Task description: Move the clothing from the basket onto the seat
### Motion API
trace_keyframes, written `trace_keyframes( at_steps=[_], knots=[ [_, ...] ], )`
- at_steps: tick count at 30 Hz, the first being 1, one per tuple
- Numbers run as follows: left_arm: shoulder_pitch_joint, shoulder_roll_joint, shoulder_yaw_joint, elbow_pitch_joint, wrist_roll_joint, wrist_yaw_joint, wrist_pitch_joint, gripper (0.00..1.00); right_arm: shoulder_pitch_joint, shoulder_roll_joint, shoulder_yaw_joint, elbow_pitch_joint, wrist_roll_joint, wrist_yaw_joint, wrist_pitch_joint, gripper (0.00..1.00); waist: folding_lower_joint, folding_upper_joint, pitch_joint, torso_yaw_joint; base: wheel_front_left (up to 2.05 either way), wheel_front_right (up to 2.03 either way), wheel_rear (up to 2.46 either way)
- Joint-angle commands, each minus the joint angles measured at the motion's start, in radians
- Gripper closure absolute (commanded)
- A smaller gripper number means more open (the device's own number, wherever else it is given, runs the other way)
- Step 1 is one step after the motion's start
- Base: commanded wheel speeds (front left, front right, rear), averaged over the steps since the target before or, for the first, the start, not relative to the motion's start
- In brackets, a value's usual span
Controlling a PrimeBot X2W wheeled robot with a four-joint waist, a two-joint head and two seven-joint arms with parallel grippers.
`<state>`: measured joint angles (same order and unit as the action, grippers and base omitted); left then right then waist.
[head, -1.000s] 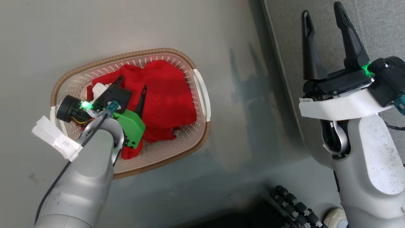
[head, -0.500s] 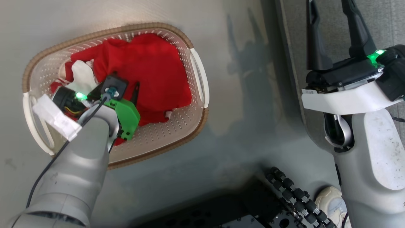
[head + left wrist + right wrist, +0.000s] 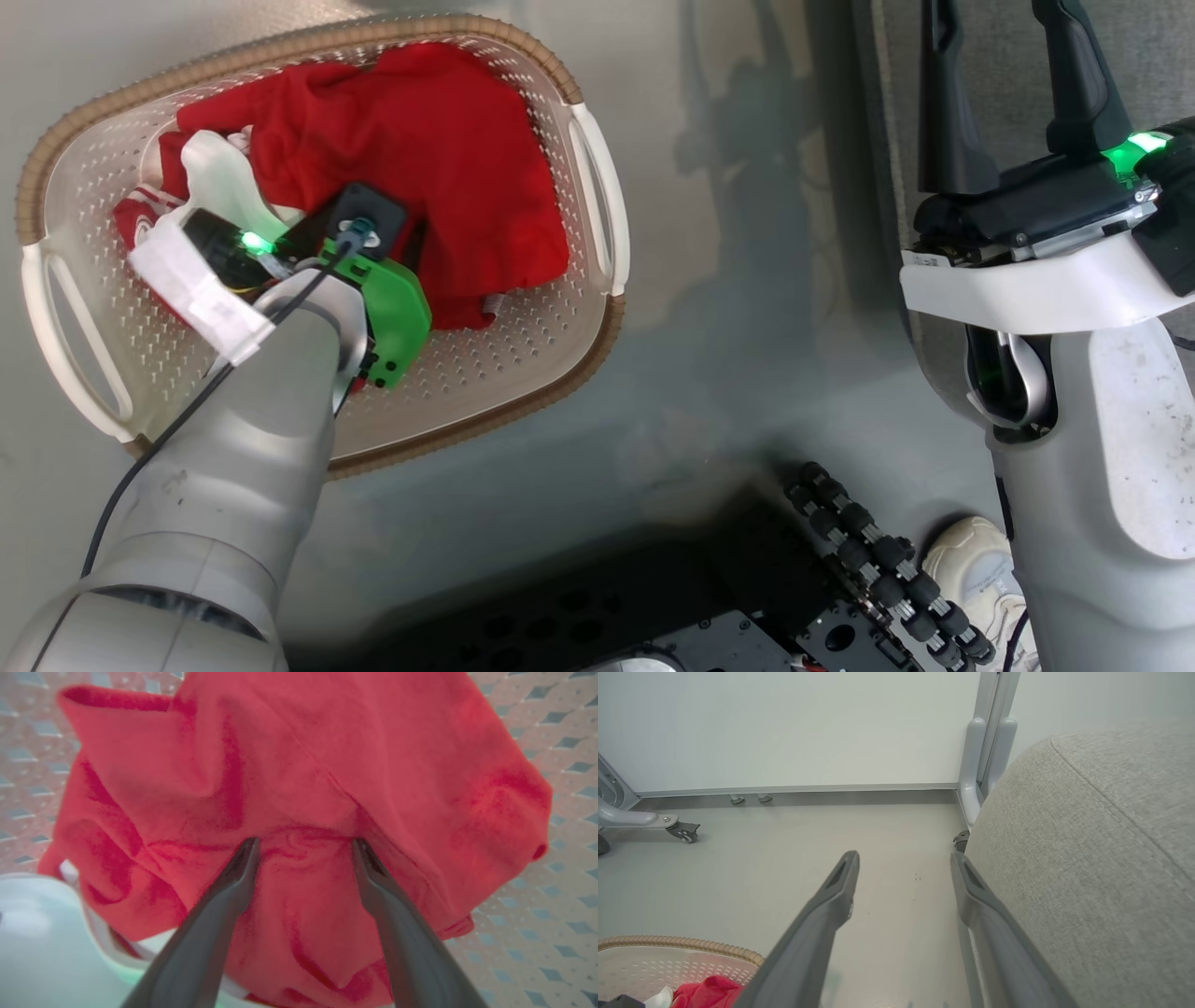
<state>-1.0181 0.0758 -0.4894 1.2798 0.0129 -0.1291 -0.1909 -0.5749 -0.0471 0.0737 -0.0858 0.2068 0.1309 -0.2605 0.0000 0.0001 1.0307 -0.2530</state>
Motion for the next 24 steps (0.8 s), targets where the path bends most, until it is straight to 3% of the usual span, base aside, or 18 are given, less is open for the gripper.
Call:
trace_keyframes(
  at_steps=[1,6,7,8,9,17,24],
  knots=[
    [-0.016,0.001,-0.014,0.005,0.011,-0.002,0.010,0.00,0.007,-0.002,-0.003,-0.008,-0.006,0.000,-0.003,0.00,0.0000,-0.0001,0.006,0.008,0.00,0.00,0.00],
    [-0.018,-0.010,-0.090,0.009,0.052,-0.002,0.081,0.00,0.021,-0.002,-0.008,-0.018,-0.019,0.000,-0.003,0.00,0.0000,-0.0001,0.013,0.023,0.00,0.00,0.00],
    [-0.016,-0.010,-0.103,0.009,0.058,-0.002,0.089,0.08,0.026,-0.002,-0.009,-0.019,-0.022,0.000,-0.003,0.00,0.0000,-0.0001,0.012,0.026,0.00,0.00,0.00],
    [-0.015,-0.010,-0.112,0.009,0.063,-0.002,0.098,0.36,0.028,-0.002,-0.009,-0.021,-0.024,0.000,-0.003,0.00,0.0000,-0.0001,0.012,0.027,0.00,0.00,0.00],
    [-0.011,-0.011,-0.126,0.010,0.073,-0.002,0.114,0.97,0.030,-0.002,-0.009,-0.024,-0.026,0.000,-0.003,0.00,0.0000,-0.0001,0.011,0.029,0.01,0.01,0.01],
    [-0.027,-0.002,-0.165,0.010,0.080,-0.002,0.126,1.00,0.022,-0.002,-0.007,-0.037,-0.031,0.000,-0.003,0.00,0.0000,-0.0001,0.008,0.034,0.01,0.01,0.01],
    [-0.022,-0.013,-0.170,0.009,0.055,-0.001,0.052,1.00,0.008,-0.002,-0.009,-0.024,-0.029,0.000,-0.003,0.00,0.0000,-0.0001,-0.035,0.043,0.00,0.00,0.00]
  ],
)
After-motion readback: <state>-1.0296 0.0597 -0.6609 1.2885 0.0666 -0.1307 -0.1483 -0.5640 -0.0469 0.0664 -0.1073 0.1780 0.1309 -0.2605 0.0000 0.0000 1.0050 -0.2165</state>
